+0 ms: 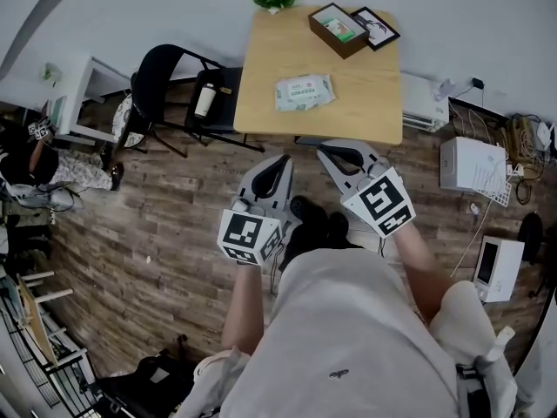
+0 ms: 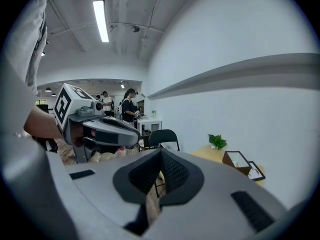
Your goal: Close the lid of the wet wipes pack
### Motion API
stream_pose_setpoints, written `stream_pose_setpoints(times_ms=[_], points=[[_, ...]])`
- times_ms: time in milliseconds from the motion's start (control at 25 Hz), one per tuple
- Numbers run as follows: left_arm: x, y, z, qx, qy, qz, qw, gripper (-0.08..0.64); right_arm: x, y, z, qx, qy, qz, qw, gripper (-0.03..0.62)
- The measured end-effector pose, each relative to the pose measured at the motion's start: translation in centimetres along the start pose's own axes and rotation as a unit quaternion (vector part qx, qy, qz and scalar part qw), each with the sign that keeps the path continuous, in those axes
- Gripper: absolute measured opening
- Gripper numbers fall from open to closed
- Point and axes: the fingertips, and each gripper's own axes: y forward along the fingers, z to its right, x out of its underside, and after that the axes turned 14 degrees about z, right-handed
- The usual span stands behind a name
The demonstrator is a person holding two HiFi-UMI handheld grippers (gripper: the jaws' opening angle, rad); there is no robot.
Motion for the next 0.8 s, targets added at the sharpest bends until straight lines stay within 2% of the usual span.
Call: stream_pose_setpoints(times_ms=[800], points=[[-0.2, 0.07, -0.28, -0.002, -0.003, 0.006, 1.0, 0.008, -0.48, -0.01, 0.46, 0.004, -0.015, 0.004, 1.0, -0.002]])
